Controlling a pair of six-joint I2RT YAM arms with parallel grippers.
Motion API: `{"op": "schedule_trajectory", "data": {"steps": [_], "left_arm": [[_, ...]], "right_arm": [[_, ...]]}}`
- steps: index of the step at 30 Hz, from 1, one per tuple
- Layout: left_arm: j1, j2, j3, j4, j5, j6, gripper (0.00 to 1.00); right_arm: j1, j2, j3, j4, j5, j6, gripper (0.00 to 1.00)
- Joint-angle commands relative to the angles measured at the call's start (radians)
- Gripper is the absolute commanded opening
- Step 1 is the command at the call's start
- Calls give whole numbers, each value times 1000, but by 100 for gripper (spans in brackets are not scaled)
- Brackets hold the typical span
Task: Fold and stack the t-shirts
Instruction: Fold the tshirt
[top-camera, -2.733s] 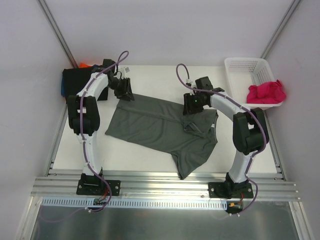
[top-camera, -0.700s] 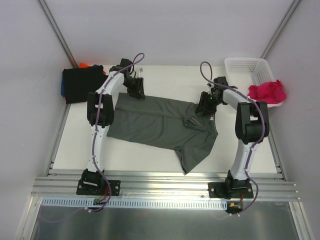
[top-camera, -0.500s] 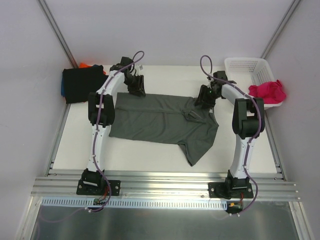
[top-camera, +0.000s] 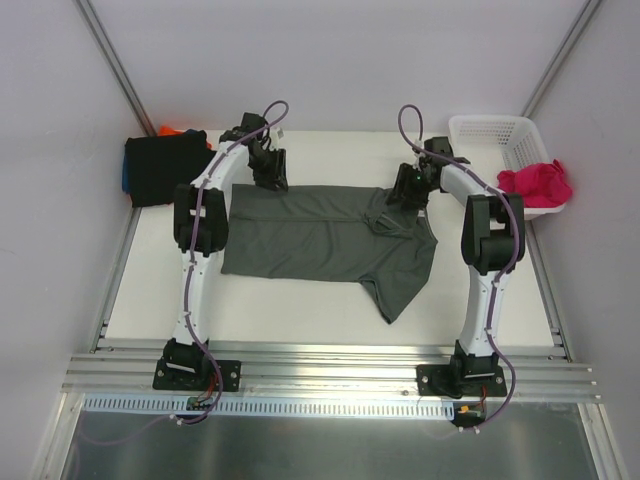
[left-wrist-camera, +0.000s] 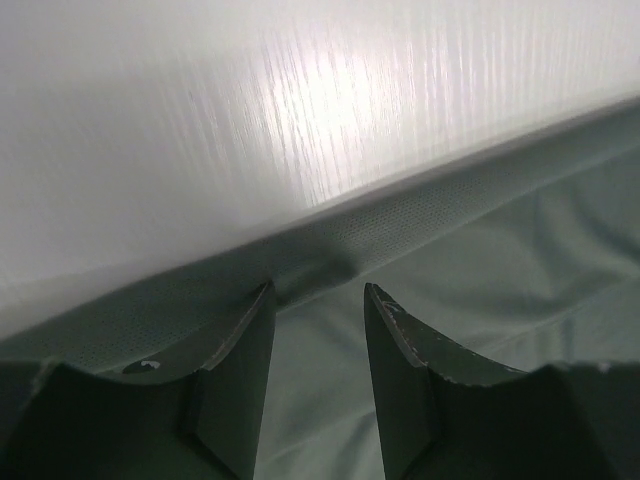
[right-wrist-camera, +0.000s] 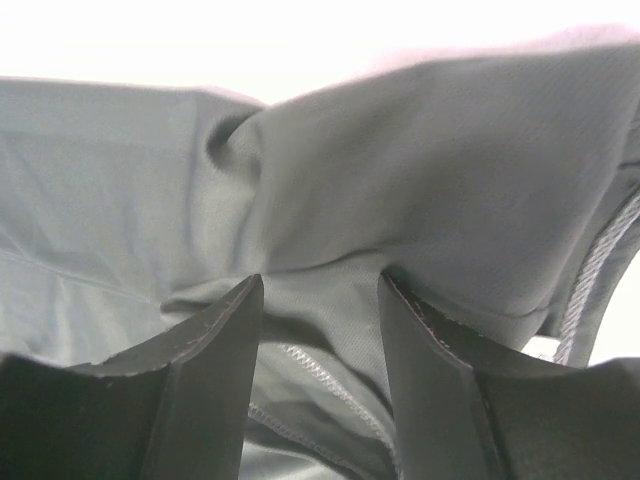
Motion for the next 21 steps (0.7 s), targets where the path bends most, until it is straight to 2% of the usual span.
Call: {"op": "schedule_trajectory", "data": {"steps": [1,13,21], "left_arm": [[0,-149,-65,-3,41,-8,41],[7,-191,-97,-15,77,-22,40],[26,-220,-111,-23,103,-28,40]], "right_arm": [[32,-115,-18,11,-9,22,53],[140,-103,11,6,-26,53,53],[168,-94,10,-17,-9,51,53]]}}
